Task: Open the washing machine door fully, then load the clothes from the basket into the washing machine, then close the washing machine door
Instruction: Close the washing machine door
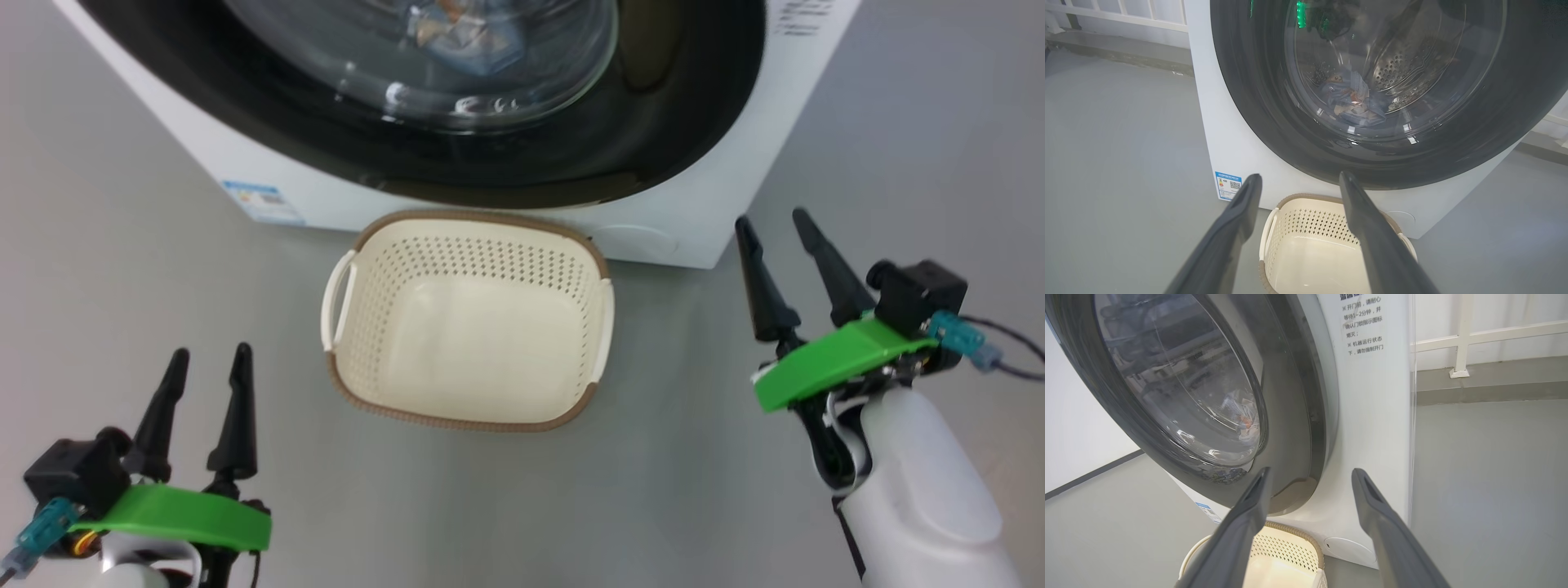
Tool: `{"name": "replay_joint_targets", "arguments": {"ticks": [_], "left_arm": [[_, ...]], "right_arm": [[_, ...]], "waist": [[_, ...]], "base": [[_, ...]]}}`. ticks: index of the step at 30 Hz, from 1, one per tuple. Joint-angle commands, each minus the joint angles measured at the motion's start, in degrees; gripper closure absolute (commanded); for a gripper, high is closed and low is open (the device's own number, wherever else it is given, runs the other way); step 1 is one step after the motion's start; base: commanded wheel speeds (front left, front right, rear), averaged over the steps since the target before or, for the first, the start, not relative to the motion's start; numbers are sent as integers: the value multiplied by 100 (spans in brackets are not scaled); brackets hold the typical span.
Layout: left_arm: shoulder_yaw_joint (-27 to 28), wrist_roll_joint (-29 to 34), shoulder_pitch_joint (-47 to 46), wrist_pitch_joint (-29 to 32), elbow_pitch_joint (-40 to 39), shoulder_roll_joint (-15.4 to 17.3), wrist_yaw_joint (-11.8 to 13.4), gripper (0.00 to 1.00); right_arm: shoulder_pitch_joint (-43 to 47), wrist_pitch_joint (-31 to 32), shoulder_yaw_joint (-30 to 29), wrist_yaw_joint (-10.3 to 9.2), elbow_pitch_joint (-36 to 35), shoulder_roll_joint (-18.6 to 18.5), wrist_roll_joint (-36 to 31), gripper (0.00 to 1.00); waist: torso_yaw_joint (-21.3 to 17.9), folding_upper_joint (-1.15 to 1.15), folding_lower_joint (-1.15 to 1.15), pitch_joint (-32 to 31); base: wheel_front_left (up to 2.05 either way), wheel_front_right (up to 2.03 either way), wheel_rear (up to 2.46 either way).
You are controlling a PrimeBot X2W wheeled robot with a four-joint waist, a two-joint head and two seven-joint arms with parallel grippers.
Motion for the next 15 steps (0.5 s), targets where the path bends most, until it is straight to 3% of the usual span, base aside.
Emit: {"name": "replay_joint_targets", "arguments": {"ticks": [1, 15], "left_arm": [[231, 0, 16, -36, -77, 225, -9, 0], [259, -62, 419, -36, 4, 445, -9, 0]], "right_arm": [[115, -26, 150, -32, -155, 59, 69, 0], [929, -26, 175, -32, -285, -29, 149, 0]], "waist": [[-220, 0, 0, -220], [-847, 0, 0, -748]], "base": [[0, 0, 0], [0, 0, 0]]}}
